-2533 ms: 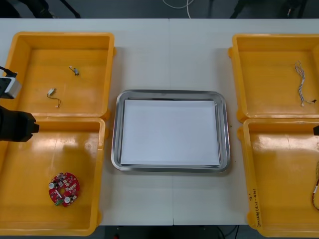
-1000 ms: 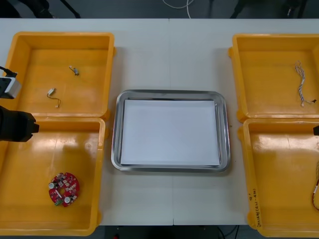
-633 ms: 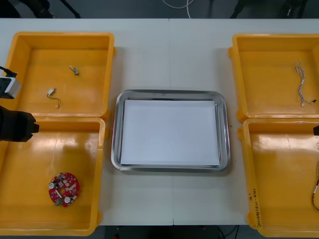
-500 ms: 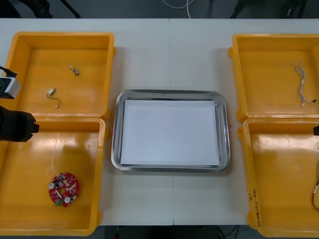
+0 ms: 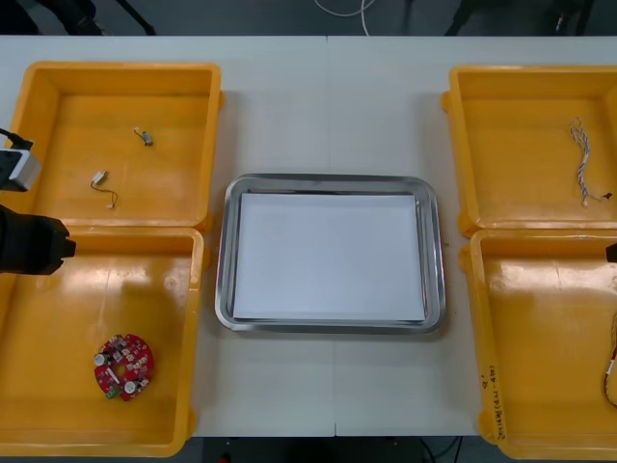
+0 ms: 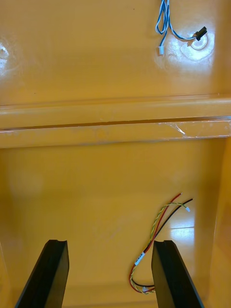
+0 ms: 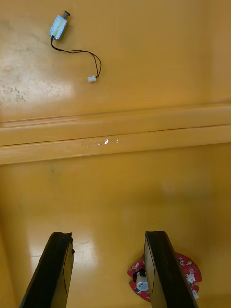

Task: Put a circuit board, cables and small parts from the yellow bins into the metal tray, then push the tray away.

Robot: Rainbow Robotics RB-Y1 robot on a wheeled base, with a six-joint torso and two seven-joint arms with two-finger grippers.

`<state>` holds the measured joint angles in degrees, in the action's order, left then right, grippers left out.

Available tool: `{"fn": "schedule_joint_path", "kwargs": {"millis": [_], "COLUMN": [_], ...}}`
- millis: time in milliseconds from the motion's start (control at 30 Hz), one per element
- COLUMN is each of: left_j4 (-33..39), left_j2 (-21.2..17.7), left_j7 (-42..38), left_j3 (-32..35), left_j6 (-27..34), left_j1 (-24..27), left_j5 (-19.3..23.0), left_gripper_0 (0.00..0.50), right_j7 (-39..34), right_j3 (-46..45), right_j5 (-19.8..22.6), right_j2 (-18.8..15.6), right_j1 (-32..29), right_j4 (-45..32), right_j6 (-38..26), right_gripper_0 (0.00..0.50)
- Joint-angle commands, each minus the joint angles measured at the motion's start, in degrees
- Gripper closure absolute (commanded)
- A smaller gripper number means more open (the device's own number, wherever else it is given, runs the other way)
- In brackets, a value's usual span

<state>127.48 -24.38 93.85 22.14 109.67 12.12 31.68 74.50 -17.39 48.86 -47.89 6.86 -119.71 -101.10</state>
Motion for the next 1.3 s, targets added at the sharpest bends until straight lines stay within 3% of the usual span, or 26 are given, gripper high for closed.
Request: {"fn": "schedule_joint_path", "kwargs": {"millis": [33,1300], "left_j4": [2.2,1.4], "left_j2": [-0.9,-1.4], "left_j7": [5.8,5.7], "left_j3": [1.2,1.7], "left_j6": [0.3,0.3], "left_j1": [-1.3,-1.8], "left_j5": [0.5,0.0], "left_gripper_0": [0.068,0.069], "right_j7": [1.7,1.6], "right_j3": [0.4,-0.2], "right_j5": [-0.4,-0.7], "right_j2": [-2.4,-3.3], "right_j1": [0.4,1.3], "right_j4": [-0.5,-0.7], "right_j6": [0.1,0.6], "right_gripper_0": [0.0,0.0]}}
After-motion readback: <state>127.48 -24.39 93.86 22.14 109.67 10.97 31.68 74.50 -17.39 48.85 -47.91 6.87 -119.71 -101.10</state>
